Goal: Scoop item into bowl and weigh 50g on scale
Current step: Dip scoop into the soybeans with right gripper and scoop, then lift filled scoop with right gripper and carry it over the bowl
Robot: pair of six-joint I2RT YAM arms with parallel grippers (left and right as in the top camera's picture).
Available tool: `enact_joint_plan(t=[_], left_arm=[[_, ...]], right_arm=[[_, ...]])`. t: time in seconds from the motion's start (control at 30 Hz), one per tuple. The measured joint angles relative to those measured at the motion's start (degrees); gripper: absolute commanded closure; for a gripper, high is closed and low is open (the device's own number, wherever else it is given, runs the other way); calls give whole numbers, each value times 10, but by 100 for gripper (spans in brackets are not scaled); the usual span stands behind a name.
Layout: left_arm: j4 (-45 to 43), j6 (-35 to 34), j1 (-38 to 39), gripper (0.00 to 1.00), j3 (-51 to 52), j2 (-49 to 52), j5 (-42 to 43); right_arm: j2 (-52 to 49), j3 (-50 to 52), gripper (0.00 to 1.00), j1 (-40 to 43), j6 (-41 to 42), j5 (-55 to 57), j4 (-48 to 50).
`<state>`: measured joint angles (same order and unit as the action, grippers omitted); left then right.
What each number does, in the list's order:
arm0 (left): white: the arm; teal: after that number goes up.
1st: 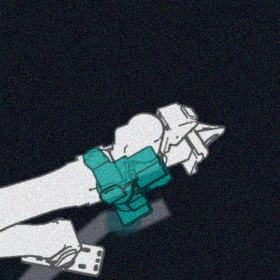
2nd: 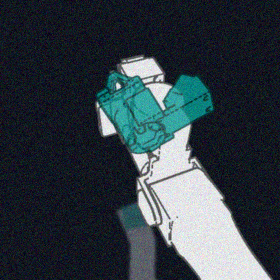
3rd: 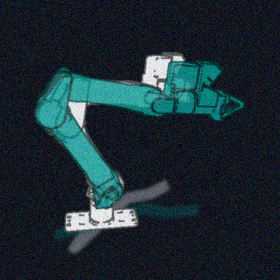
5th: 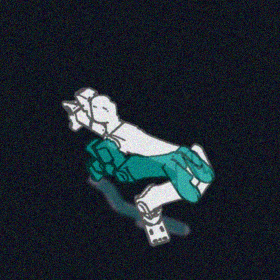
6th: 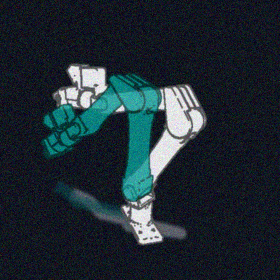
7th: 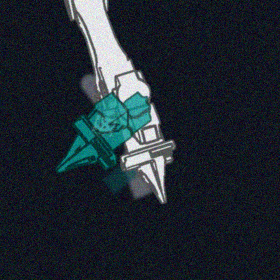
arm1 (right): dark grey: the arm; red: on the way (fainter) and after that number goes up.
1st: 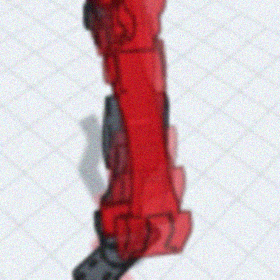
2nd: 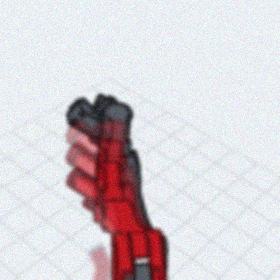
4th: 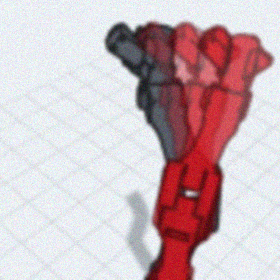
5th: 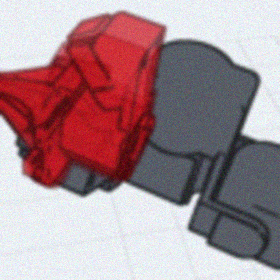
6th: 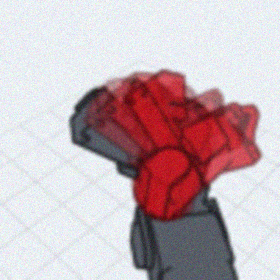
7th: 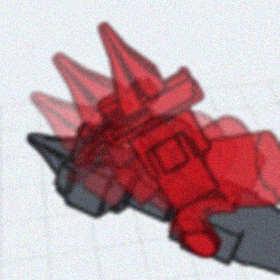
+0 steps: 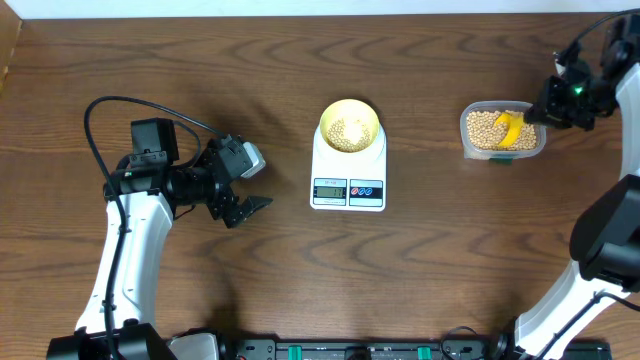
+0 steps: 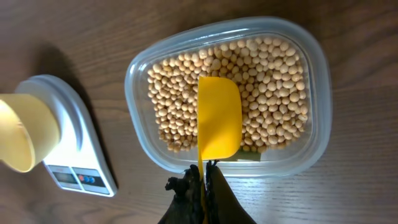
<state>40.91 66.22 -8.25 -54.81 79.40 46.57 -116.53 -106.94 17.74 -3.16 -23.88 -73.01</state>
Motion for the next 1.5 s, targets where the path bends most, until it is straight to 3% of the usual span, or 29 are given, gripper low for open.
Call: enact_joint_plan(t=[0.33, 0.73, 0.97, 1.3, 1.5], left_arm=[[0, 0, 0, 3, 0, 0, 0], [0, 0, 0, 2, 0, 0, 0], [0, 0, 0, 3, 0, 0, 0], [0, 0, 0, 3, 0, 0, 0], [0, 0, 0, 3, 0, 0, 0]], right_arm=[[0, 0, 99, 51, -27, -78, 0], [0, 0, 99, 50, -49, -216, 6], [0, 0, 99, -19, -40, -242, 45], [0, 1, 99, -164, 45, -253, 176], [0, 1, 99, -216, 74, -249, 193]])
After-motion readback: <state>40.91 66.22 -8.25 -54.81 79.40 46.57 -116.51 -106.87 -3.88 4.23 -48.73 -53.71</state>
